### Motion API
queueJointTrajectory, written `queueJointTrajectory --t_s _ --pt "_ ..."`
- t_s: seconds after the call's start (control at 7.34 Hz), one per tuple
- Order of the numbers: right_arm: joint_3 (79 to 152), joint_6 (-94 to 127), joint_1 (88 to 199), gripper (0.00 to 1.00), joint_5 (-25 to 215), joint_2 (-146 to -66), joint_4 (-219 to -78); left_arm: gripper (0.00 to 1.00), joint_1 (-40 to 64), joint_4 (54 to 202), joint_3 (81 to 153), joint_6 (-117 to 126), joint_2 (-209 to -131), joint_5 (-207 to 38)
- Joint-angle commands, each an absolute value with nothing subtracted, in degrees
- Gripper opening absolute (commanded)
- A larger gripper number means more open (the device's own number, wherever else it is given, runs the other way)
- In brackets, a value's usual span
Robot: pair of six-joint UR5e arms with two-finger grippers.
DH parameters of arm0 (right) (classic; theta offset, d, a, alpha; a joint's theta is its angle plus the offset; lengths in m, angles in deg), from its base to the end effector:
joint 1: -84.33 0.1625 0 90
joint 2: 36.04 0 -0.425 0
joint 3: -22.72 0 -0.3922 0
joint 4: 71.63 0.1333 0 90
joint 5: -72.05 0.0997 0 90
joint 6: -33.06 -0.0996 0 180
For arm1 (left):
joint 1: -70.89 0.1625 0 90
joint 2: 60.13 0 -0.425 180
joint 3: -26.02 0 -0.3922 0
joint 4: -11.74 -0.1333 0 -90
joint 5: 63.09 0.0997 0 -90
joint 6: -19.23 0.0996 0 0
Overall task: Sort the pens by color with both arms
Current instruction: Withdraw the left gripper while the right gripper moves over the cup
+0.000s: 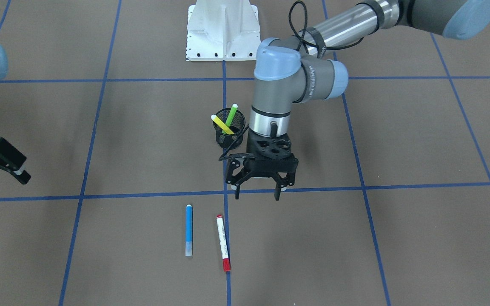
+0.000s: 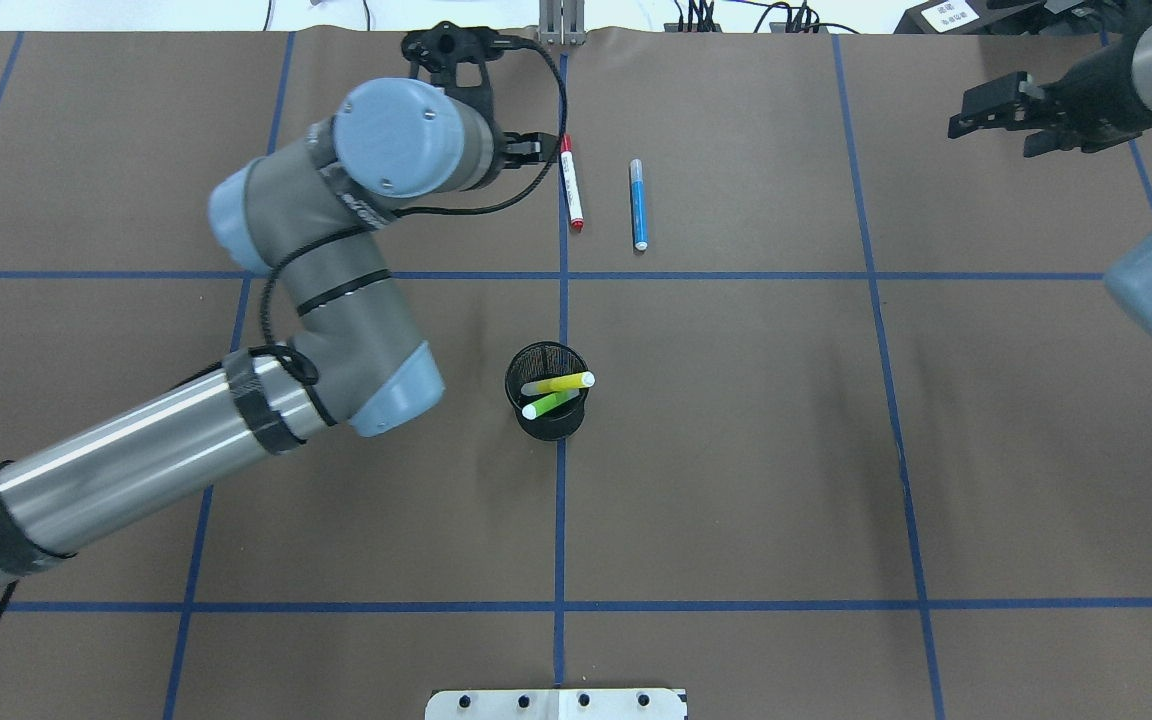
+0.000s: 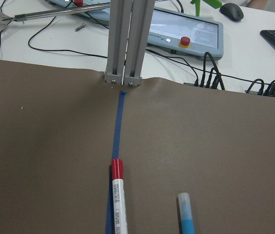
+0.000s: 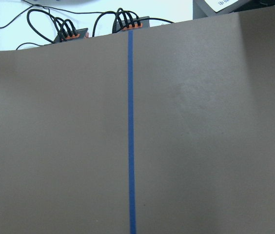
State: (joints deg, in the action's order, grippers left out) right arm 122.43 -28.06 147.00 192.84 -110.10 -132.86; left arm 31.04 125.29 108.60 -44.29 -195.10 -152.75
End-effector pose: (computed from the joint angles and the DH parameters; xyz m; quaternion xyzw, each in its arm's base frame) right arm -0.2014 -0.5689 0.3701 0.1512 -0.4767 0.1330 0.8557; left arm 0.4875 -0.5813 0.1850 0.2802 0.4241 -0.1017 0.8552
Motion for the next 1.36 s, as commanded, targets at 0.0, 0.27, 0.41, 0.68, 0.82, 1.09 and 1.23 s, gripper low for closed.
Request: queueJointTrajectory --t_s 0.0,0.27,0.41,0.68,0.82,1.09,1.23 --pt "126.8 -43.6 136.4 0.99 182.3 -106.2 -133.7 1.0 24.3 125.0 120.3 -34.8 -181.6 -162.7" --pt "132.0 -48.4 128.8 0.99 176.8 -99.4 -146.8 1.0 17.8 125.7 124.4 -26.3 -172.2 -170.3" --pt "134.3 -48.9 124.5 0.99 171.9 -94.8 -156.4 1.0 15.2 125.8 124.8 -22.6 -169.7 -172.5" --pt "134.8 -52.7 116.1 0.99 164.0 -91.3 -161.7 1.0 8.3 126.2 125.7 -14.6 -163.0 -180.3" --pt "134.3 -52.9 112.1 0.99 160.2 -89.0 -165.4 1.0 4.5 126.1 125.3 -12.1 -160.9 -184.9" --pt "129.4 -53.8 108.4 0.99 157.7 -82.2 -172.7 1.0 1.0 125.4 123.9 -11.8 -158.8 -189.1" --pt "125.8 -53.7 107.4 0.98 156.4 -79.3 -173.9 1.0 0.5 125.4 122.3 -11.8 -158.6 -190.0"
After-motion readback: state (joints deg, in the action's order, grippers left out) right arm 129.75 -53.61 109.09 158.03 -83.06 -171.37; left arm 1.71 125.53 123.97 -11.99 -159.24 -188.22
